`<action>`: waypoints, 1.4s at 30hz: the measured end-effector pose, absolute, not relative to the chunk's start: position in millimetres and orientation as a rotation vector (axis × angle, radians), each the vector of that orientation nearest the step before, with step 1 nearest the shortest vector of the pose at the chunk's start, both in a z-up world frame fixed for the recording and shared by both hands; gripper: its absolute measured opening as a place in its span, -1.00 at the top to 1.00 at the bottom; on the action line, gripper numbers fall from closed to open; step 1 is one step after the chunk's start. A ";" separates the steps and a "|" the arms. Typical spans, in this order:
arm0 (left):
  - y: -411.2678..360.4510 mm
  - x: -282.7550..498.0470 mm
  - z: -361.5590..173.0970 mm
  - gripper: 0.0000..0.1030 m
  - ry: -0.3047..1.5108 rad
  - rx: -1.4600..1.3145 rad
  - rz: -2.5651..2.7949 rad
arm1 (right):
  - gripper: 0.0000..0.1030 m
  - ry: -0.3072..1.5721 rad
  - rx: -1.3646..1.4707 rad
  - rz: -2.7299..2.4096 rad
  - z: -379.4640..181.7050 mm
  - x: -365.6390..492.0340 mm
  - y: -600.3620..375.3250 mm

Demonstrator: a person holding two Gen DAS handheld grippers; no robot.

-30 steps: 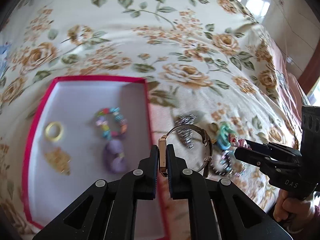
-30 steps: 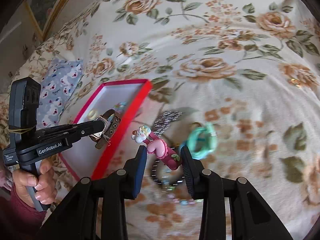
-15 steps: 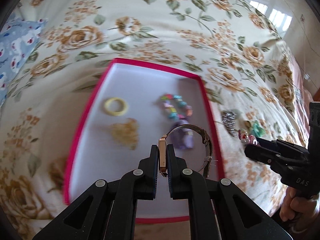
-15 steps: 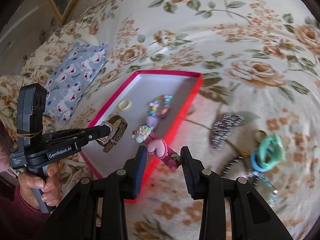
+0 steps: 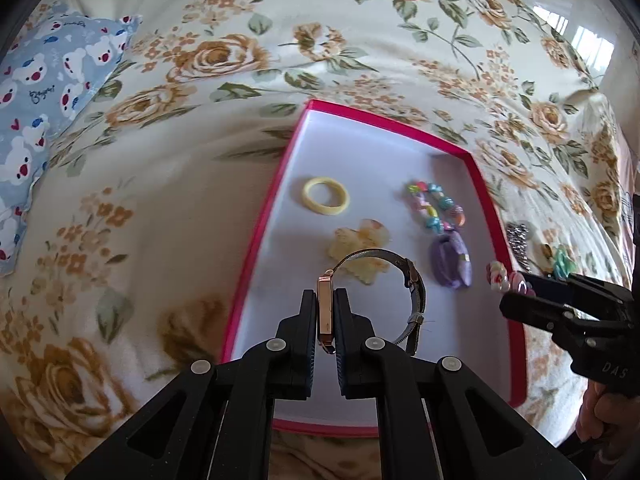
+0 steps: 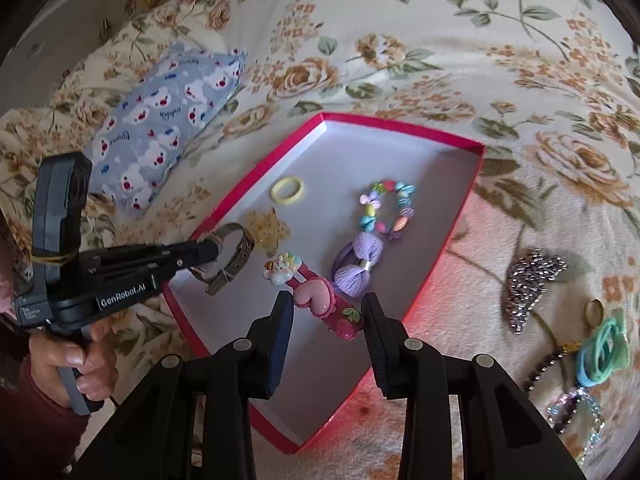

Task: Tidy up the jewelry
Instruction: 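Carry the watch and pink charm into the red box and open both tools, then move both open tools back over the remaining jewelry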

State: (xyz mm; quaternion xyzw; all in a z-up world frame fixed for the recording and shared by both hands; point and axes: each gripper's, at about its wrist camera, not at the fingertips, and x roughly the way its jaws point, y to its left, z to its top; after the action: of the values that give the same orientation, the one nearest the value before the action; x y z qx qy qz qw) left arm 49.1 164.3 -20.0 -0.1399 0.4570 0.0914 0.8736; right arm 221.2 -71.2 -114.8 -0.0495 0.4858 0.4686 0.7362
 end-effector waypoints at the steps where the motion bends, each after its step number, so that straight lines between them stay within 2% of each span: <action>1: 165.4 50.8 -21.5 0.86 0.957 -0.288 0.196 | 0.31 1.070 -0.120 1.027 -116.9 221.1 -68.5; 24: 164.7 82.3 -43.3 0.85 0.990 -0.219 0.212 | 0.28 1.044 -0.287 0.988 -140.8 219.8 -35.6; 32: 163.5 83.9 -45.8 0.68 1.004 -0.209 0.212 | 0.29 1.043 -0.277 0.999 -141.0 219.4 -35.6; 42: 164.2 83.4 -45.5 0.66 1.004 -0.222 0.214 | 0.29 1.043 -0.262 1.003 -140.3 218.7 -37.5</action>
State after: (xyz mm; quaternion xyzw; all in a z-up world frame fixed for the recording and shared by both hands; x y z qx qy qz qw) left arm 83.4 164.2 -45.5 -0.1061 0.4793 0.1021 0.8652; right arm 218.7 -37.5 -140.3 -0.1196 0.4757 0.4576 0.7416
